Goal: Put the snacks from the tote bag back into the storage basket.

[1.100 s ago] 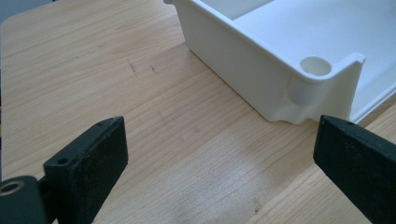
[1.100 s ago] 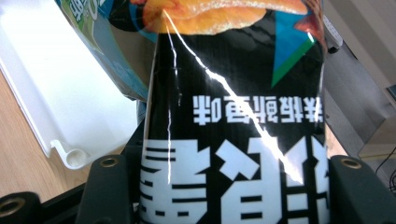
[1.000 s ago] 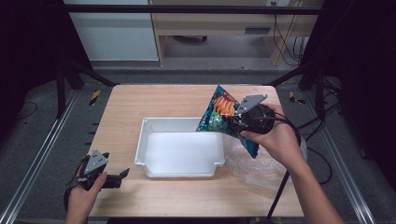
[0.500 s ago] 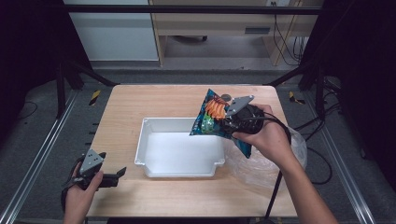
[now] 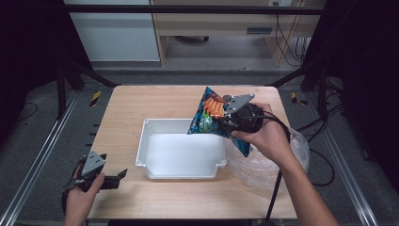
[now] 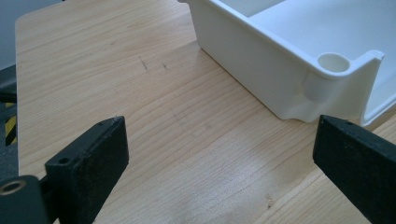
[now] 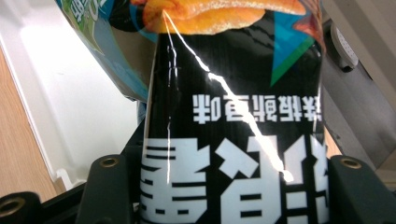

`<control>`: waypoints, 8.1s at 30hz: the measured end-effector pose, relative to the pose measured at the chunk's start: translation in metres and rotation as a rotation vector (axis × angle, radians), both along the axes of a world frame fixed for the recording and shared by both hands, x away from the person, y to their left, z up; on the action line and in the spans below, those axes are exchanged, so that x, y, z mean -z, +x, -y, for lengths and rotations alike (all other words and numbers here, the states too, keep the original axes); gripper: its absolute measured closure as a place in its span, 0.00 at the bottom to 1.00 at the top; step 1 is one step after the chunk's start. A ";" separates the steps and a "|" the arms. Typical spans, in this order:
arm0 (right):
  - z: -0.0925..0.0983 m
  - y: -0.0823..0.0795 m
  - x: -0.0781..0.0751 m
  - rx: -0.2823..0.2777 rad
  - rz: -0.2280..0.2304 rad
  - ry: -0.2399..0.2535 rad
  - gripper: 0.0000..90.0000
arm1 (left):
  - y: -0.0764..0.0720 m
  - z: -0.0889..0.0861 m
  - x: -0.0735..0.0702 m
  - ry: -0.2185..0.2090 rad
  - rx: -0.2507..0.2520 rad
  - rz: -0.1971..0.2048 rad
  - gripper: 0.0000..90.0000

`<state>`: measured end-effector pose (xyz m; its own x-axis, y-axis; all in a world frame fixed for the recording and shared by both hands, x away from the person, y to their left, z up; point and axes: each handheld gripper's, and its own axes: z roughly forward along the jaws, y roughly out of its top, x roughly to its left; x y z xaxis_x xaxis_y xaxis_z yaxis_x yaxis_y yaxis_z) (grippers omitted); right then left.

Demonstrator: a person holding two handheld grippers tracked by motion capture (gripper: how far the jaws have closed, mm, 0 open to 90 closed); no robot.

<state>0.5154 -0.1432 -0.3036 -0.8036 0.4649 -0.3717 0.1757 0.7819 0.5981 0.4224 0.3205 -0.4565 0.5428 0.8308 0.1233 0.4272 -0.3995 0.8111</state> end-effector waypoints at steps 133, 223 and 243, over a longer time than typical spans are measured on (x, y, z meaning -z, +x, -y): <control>-0.129 0.037 0.056 -0.215 -0.100 -0.138 0.46 | 0.003 -0.014 -0.004 -0.006 -0.034 0.013 0.04; -0.134 0.030 0.088 -0.247 -0.148 -0.128 0.47 | 0.006 -0.015 -0.004 0.012 -0.011 0.031 0.04; -0.141 0.031 0.108 -0.255 -0.182 -0.156 0.47 | 0.004 -0.014 -0.003 -0.001 -0.018 0.003 0.04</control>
